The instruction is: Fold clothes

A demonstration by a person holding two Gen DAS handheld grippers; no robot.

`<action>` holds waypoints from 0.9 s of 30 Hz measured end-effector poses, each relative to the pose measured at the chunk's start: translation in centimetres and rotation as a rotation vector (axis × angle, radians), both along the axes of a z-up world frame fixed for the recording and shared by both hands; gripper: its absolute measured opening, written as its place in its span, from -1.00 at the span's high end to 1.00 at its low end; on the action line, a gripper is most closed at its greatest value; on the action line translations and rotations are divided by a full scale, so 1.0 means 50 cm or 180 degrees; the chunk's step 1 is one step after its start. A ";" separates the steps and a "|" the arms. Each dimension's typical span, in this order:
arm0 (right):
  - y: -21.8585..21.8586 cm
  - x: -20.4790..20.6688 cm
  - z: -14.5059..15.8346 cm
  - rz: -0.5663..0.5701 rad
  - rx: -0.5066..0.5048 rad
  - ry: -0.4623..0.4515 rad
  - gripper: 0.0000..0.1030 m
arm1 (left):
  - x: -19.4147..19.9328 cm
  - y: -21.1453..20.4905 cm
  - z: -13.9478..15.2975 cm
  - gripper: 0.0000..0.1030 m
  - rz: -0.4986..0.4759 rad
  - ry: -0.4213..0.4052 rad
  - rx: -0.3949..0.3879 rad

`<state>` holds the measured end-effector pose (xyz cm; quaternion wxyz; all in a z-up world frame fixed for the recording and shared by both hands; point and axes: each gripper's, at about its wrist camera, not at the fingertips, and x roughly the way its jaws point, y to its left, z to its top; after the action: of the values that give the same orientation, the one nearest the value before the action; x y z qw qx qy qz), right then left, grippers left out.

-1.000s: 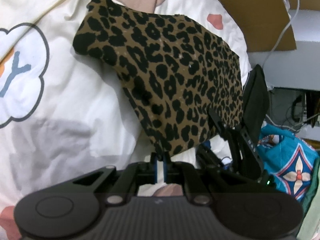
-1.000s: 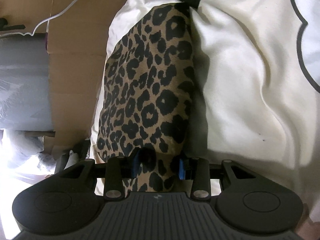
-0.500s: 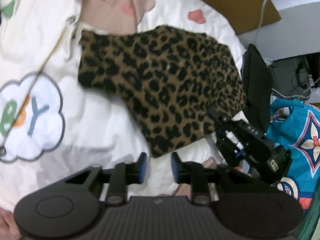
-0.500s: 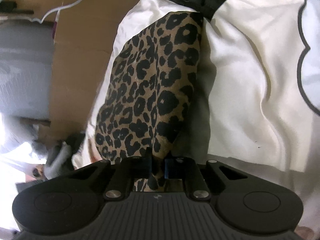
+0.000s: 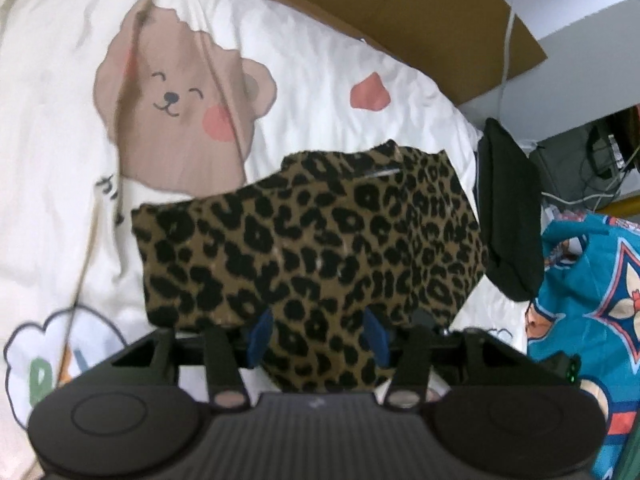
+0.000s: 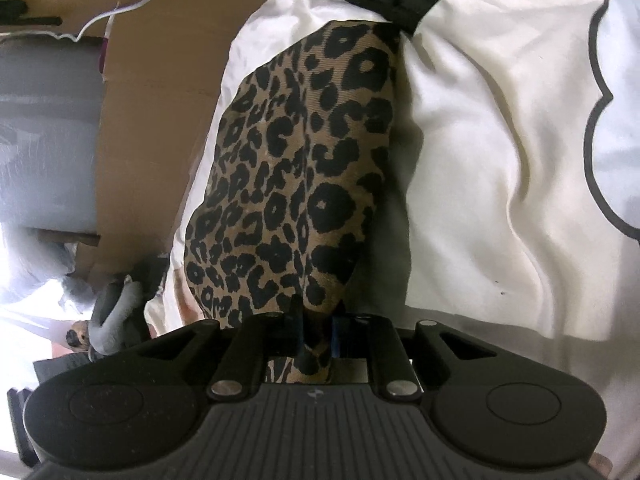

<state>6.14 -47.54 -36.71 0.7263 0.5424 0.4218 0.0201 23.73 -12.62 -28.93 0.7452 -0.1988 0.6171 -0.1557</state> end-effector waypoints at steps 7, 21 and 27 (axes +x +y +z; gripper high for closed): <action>-0.017 -0.004 -0.002 -0.0109 0.0027 0.0008 0.35 | 0.057 -0.026 0.012 -0.13 -0.0261 -0.0373 0.0171; -0.037 -0.002 -0.006 -0.0198 0.0131 0.0025 0.33 | 0.135 -0.163 0.018 -0.32 -0.1389 -0.1051 0.0405; -0.036 -0.005 0.001 -0.0170 0.0083 0.0008 0.33 | 0.152 -0.195 0.006 -0.32 -0.1635 -0.1118 0.0443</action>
<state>5.90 -49.33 -36.68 0.7189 0.5629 0.4079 0.0056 31.32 -22.35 -28.65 0.7885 0.0448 0.5182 -0.3281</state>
